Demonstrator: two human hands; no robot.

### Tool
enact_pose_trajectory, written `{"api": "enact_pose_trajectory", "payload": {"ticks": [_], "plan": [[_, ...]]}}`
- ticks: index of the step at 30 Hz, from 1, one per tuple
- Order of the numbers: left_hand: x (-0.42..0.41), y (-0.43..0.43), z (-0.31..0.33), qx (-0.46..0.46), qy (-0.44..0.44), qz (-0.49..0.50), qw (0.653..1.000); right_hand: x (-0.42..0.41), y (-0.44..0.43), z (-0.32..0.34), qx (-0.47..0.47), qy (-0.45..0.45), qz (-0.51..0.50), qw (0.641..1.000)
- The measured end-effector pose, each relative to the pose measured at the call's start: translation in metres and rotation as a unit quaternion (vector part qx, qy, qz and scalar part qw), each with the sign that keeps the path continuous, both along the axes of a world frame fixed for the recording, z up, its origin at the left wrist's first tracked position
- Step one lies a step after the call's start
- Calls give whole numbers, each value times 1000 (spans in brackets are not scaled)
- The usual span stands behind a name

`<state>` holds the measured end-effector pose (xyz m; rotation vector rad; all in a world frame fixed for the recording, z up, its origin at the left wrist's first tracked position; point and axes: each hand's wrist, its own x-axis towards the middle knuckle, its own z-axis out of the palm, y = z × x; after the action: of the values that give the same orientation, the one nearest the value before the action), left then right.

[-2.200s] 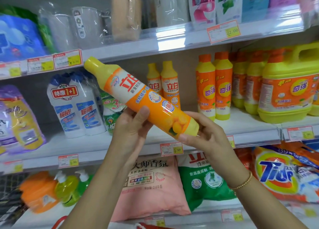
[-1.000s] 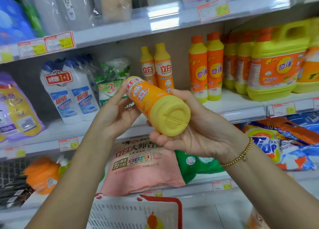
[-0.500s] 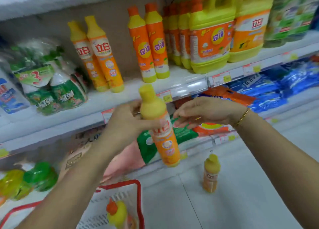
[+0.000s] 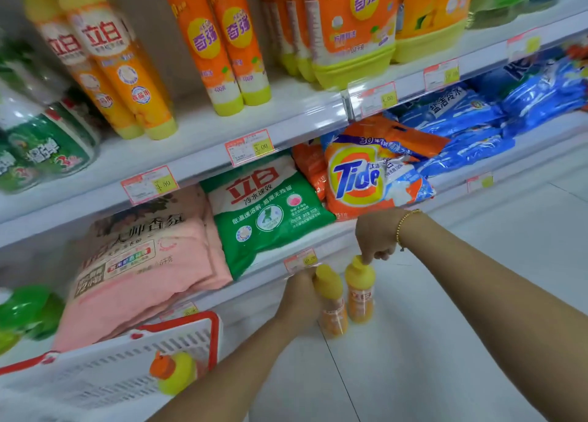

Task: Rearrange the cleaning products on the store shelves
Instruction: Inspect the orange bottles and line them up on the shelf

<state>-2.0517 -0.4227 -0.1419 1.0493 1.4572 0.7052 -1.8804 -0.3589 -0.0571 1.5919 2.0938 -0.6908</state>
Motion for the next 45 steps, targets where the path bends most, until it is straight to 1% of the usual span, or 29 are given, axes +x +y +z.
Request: {"api": "enact_pose_trajectory", "payload": {"ticks": [2,4,6,7,9,10,12,14,16,17,18,19,20,21,23,24,25,26,28,29,30,32,34,36,38,40,43,45], "plan": [[9,-2,-6,-17,-3,36,999,2,-4,-6,-16,12,-9,1000],[9,-6,-9,-16,7,24,1000,4,-6,-3,-14,36,-23,999],[9,-8,-10,16,46,-12,999,4,-9,0,-13,49,-28,998],[7,-7,-11,42,84,-43,995,3,-9,1,-13,54,-30,998],[1,-7,-11,87,173,-131,972,1,-9,0,-11,57,-35,998],[-1,-7,-9,104,202,-155,962,-1,-9,0,-10,56,-36,998],[-4,-10,-3,125,214,-167,954,-5,-6,-1,-13,36,-25,999],[-8,-13,7,132,203,-167,956,-11,-3,3,-26,8,-11,1000],[-16,-12,23,122,183,-174,960,-17,2,21,-31,35,-28,998],[-22,-11,37,116,174,-185,960,-20,4,35,-15,67,-39,997],[-28,-9,55,123,167,-201,957,-22,6,51,23,109,-48,993],[-37,-7,75,140,177,-216,950,-26,8,68,86,158,-55,982],[-46,-5,95,168,199,-220,940,-33,9,86,163,213,-61,961],[-55,-2,119,204,216,-206,932,-41,10,101,243,270,-75,929],[-76,8,161,283,231,-130,922,-66,17,123,386,373,-101,838],[-87,16,180,324,234,-75,913,-81,24,129,446,397,-96,797],[-98,26,197,366,229,-15,902,-96,31,134,495,395,-83,769],[-110,38,212,401,215,44,890,-112,40,134,524,380,-66,759],[-135,68,233,434,196,134,869,-139,60,128,528,343,-53,775],[-146,85,240,433,192,163,865,-152,67,123,525,325,-55,784],[-155,103,246,423,189,185,867,-162,72,117,541,301,-55,783],[-169,135,253,397,188,219,871,-177,81,103,608,241,-51,755],[-178,162,258,381,179,246,873,-183,84,97,636,232,-70,733],[-182,182,261,366,151,263,880,-184,86,92,648,233,-78,721],[-181,192,265,352,154,269,883,-183,86,91,648,250,-74,716],[-178,193,267,357,170,263,880,-181,87,90,642,278,-66,712],[-180,177,265,394,171,239,871,-177,84,95,590,362,-62,719],[-184,162,260,424,141,215,869,-172,77,99,539,444,-71,712]]}}
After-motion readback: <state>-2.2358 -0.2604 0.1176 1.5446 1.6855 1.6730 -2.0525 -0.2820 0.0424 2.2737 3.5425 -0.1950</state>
